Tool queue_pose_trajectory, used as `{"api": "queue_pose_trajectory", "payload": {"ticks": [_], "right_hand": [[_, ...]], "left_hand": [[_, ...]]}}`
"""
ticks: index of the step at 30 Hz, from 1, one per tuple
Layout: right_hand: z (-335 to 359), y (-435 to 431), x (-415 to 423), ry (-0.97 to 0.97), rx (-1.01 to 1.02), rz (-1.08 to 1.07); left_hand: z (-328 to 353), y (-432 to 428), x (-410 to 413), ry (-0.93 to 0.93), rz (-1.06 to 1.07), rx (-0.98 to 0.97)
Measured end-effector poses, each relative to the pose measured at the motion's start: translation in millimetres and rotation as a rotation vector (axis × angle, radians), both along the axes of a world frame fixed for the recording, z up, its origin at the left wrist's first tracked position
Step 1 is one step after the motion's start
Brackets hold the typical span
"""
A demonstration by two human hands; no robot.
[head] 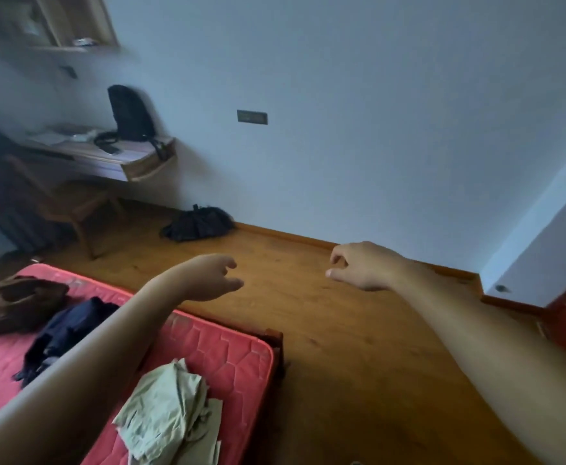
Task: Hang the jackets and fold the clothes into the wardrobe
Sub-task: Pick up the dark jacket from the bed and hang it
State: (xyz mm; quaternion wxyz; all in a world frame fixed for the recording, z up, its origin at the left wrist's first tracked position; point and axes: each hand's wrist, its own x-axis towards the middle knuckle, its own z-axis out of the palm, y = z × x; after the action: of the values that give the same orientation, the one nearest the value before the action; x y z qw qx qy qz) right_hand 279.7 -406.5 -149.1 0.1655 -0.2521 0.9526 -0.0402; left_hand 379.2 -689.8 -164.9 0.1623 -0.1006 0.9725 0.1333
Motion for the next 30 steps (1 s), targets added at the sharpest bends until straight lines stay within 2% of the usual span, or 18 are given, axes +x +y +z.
{"api": "queue_pose_trajectory", "payload": {"ticks": [8,14,22,30], "right_hand": [[15.8,10.1,-131.6,0.023,-0.030,0.166],[5.5,-16.6,-209.5,-0.023,-0.033,0.279],[-22.1,-112.3,-310.0,-0.048,-0.039,0.454],[-18.3,-241.2,-417.6,-0.021,-0.043,0.626]], "left_hand": [[-0.1,30.1,-77.8,0.014,0.180,-0.009],[-6.5,18.1,-126.5,0.009,0.296,-0.005],[-34.8,-40.9,-195.3,-0.004,0.460,0.016],[-40.8,-129.3,-272.1,0.017,0.652,0.033]]}}
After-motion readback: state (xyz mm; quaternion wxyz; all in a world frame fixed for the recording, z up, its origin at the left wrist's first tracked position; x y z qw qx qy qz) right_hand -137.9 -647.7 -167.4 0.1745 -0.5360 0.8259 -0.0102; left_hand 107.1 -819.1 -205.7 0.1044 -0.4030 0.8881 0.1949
